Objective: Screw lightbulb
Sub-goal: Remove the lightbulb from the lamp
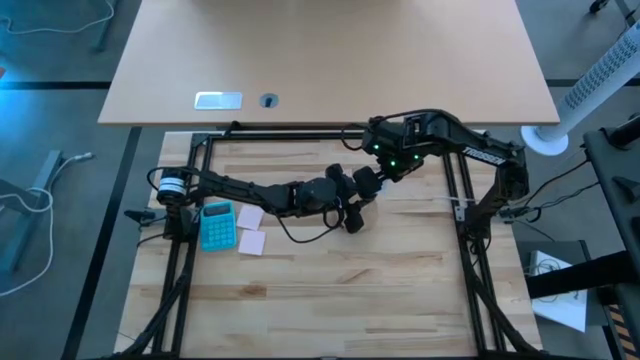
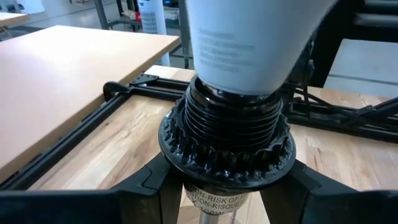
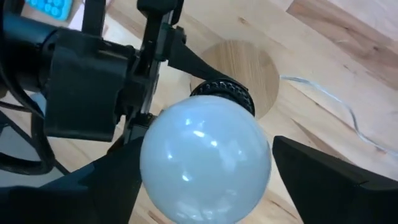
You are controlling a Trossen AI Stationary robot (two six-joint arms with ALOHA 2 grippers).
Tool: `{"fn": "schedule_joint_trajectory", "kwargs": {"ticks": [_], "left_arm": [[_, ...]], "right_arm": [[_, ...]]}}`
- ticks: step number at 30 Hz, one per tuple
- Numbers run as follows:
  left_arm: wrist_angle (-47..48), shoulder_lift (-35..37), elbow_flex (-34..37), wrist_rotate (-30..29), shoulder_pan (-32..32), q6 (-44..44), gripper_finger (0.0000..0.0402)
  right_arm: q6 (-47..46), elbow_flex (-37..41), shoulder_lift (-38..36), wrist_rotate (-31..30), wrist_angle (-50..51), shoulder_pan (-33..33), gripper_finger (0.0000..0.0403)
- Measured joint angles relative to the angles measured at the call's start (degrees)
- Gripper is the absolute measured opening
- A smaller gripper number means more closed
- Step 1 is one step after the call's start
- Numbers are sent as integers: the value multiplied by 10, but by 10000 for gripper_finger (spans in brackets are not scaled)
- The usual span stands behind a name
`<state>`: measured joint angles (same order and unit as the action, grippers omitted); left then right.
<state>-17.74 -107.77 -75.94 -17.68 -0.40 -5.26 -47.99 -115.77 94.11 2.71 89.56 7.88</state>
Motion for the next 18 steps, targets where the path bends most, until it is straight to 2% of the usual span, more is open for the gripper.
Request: {"fn": "schedule_joint_trajectory", "kwargs": {"ticks": [5,11,18], "left_arm": [[4,0,0,0,0,-2,160],[8,0,0,0,0,-1,160],[8,0,0,0,0,-3,160]], "right_arm": [[-19,0,0,-16,-2,2,343],[-18,7,0,-12,-7,3,311],[97,8,0,-1,-17,3,270]]}}
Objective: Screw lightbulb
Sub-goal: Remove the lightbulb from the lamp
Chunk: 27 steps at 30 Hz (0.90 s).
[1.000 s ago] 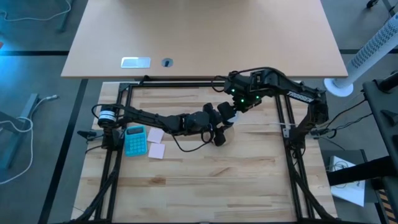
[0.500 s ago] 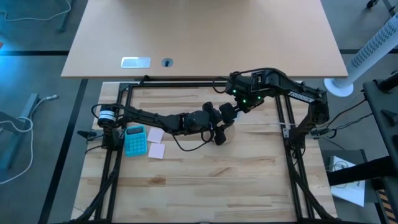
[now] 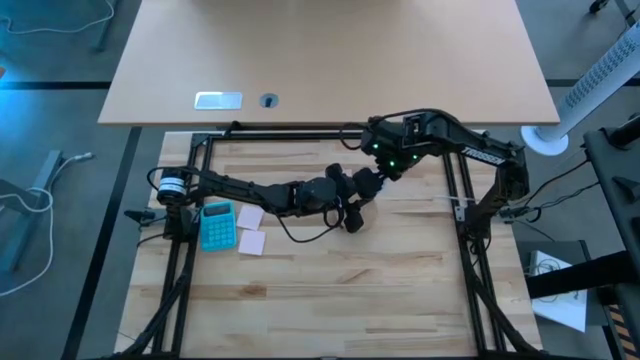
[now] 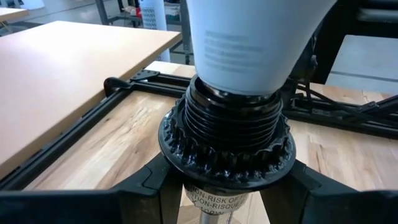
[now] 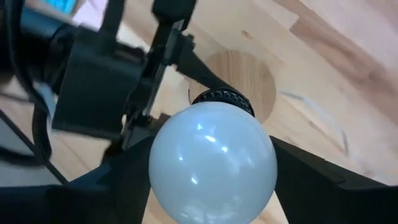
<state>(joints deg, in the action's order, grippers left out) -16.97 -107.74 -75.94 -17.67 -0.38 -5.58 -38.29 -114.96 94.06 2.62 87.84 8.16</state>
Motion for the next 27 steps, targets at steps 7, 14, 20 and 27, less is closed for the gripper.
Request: {"fn": "schedule_joint_trajectory", "kwargs": {"ticks": [7,14,20,27], "left_arm": [[0,0,0,0,1,1,160],[1,0,0,-4,13,10,160],[1,0,0,2,14,8,159],[0,0,0,1,12,19,171]], "right_arm": [[291,0,0,20,3,0,265],[759,0,0,35,6,-3,265],[851,0,0,33,6,-3,258],[846,0,0,27,4,-4,260]]}}
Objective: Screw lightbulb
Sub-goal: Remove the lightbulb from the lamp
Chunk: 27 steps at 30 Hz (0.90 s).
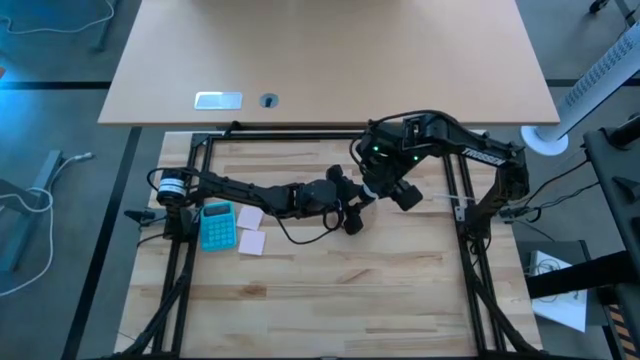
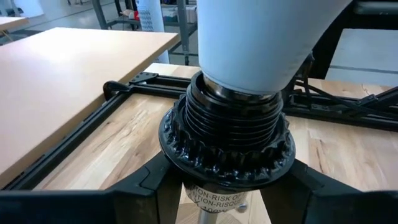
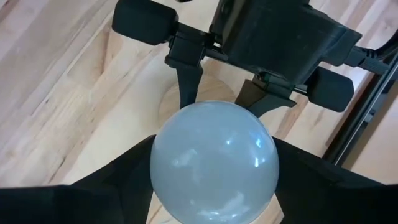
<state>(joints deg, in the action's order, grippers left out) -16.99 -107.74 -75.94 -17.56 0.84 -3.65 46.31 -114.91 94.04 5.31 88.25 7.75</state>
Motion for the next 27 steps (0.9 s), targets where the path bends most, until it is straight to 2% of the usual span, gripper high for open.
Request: {"fn": "schedule_joint_trajectory", "kwargs": {"ticks": [6,11,17,20,27], "left_arm": [[0,0,0,3,-2,3,158],[-1,0,0,6,-2,0,158],[-6,1,0,3,-3,-9,158],[-7,1,0,-5,-3,-14,158],[-14,1,0,-10,-5,-14,158]], "right_arm": [[-28,2,0,-3,-2,0,255],[-88,3,0,-5,-4,0,281],[-299,4,0,-14,-7,1,309],[-369,5,0,-14,-5,0,312],[-379,3,0,25,3,-2,325]]}}
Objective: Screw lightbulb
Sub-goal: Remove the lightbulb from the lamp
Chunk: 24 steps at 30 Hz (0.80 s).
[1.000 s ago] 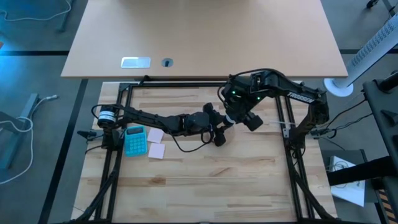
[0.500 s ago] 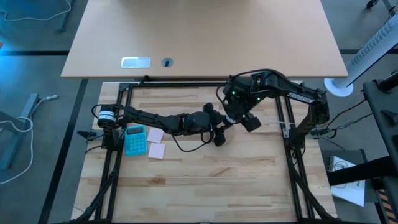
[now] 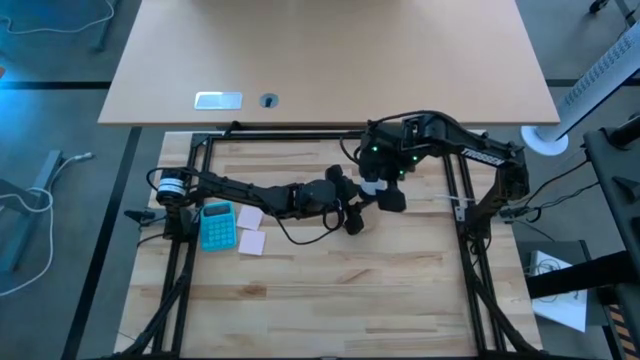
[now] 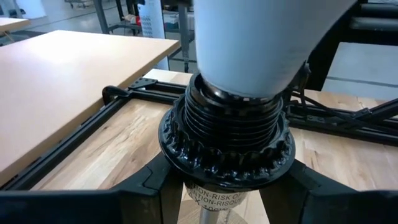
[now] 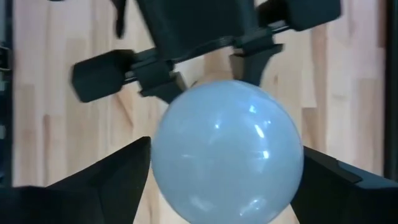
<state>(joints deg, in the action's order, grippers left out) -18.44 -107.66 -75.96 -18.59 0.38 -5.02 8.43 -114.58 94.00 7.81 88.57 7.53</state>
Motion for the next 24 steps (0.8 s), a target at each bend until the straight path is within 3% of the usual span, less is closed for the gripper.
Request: {"fn": "schedule_joint_trajectory", "kwargs": {"ticks": [6,11,15,24], "left_arm": [[0,0,0,-27,-1,-5,158],[-1,0,0,-46,-9,-12,158],[-1,0,0,-55,-12,-16,158],[-9,-21,-1,-50,-13,-20,158]], "right_arm": [[-68,0,-2,9,9,2,339],[-296,-1,-3,7,8,4,341],[-470,5,-2,-46,7,4,341],[-552,5,-16,-69,-1,4,341]]}}
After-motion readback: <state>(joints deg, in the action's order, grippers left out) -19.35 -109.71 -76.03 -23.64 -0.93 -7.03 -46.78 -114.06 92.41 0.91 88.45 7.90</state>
